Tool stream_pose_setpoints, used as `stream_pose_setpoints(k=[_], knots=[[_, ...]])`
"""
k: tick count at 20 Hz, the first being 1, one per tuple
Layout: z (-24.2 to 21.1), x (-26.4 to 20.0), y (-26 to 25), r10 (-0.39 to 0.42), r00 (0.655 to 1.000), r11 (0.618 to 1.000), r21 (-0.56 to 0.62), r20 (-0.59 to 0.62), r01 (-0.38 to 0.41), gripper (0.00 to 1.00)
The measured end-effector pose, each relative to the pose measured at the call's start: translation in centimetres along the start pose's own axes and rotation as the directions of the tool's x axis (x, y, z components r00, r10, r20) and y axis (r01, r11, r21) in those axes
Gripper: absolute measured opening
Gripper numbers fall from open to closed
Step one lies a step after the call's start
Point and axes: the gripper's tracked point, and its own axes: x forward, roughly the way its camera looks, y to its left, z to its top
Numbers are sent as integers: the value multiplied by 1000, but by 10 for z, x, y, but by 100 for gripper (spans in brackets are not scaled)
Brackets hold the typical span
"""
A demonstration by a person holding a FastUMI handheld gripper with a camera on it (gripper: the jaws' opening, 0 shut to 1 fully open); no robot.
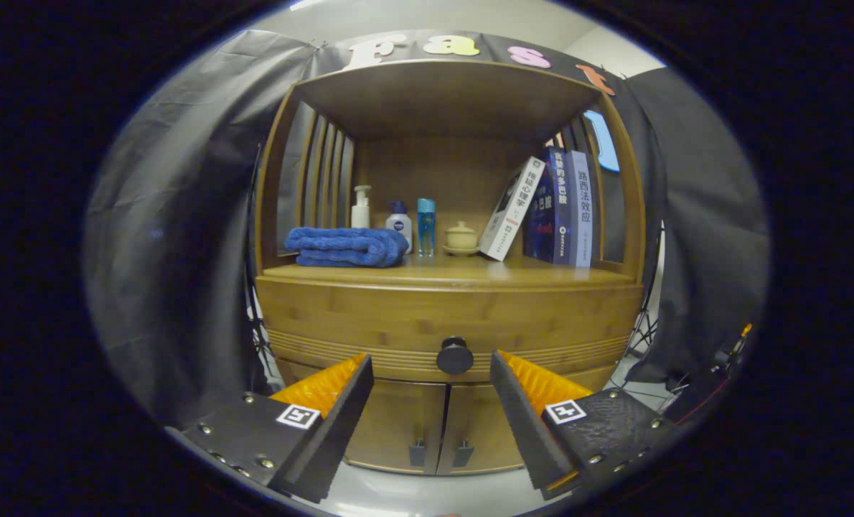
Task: Pull open the drawer, take out the items inside it, and place them on the countertop above the cabinet.
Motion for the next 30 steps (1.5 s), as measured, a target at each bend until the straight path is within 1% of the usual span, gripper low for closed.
stream_pose_setpoints(k=[4,6,9,11,13,14,15,17,18,20,23,25,28,30], knots=[[-35,25,4,15,999,996,-82,-51,-19,99],[-42,33,1,22,998,995,-92,-58,-27,99],[-42,50,-17,-10,998,999,-40,-57,8,97],[-29,57,-26,-35,999,999,6,-22,35,97],[-16,61,-23,-29,999,999,40,22,28,97],[-12,66,-22,-30,999,999,36,38,29,97],[-9,70,-20,-28,999,999,26,41,26,88],[-10,76,-25,-56,998,998,11,37,56,72],[-11,85,-22,-55,998,998,22,30,55,64],[-12,87,-21,-56,998,998,35,19,55,47],[-16,93,-21,-49,999,998,45,13,48,47],[-26,97,-24,-64,997,996,52,-42,66,47],[-20,95,-25,-73,997,997,40,35,71,46],[-21,96,-24,-71,996,997,38,50,70,46]])
